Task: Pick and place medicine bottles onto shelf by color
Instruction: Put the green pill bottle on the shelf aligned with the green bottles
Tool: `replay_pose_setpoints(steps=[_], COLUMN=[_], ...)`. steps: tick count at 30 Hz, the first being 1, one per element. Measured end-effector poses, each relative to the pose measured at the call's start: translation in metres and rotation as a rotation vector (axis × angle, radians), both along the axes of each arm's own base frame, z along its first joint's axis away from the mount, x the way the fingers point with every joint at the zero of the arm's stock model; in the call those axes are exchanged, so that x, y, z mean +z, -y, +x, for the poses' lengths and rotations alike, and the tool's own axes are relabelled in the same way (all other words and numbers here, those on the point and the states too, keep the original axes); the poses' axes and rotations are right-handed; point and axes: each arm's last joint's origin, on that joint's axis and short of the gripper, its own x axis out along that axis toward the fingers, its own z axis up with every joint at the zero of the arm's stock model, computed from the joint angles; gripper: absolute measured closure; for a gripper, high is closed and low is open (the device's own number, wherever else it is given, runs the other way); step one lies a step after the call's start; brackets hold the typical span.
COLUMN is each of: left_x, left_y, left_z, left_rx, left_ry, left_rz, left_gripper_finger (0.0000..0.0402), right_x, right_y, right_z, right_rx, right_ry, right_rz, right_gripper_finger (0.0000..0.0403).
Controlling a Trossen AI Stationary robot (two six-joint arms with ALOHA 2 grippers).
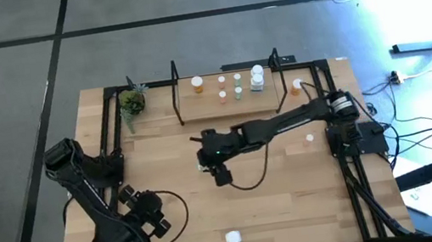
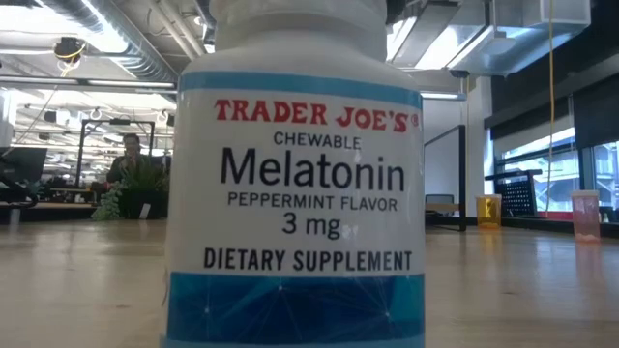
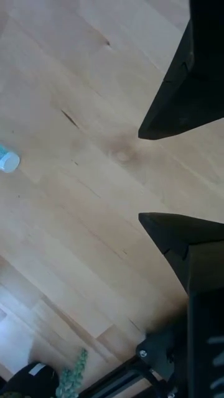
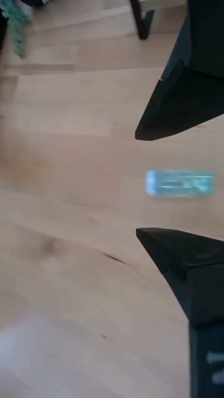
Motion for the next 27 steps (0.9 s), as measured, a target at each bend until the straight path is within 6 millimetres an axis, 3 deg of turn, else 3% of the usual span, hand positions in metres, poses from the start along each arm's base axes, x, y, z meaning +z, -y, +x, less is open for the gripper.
replay_pose_setpoints(steps=[13, 27], left_x=[0.0, 0.0], left_y=[0.0, 0.0], left_z=[0.0, 0.0], left_rx=[0.026, 0.042], left_ry=[0.014, 0.023], left_rz=[-0.01, -0.016], left_gripper_finger=[0.0207, 0.0207], right_x=[-0.064, -0.096], right_y=[0.015, 0.018], right_z=[0.027, 0.031], right_rx=[0.03, -0.019], right_ry=[-0.013, -0.075], right_rz=[0.037, 0.028], right_gripper_finger=[0.0157, 0.0157])
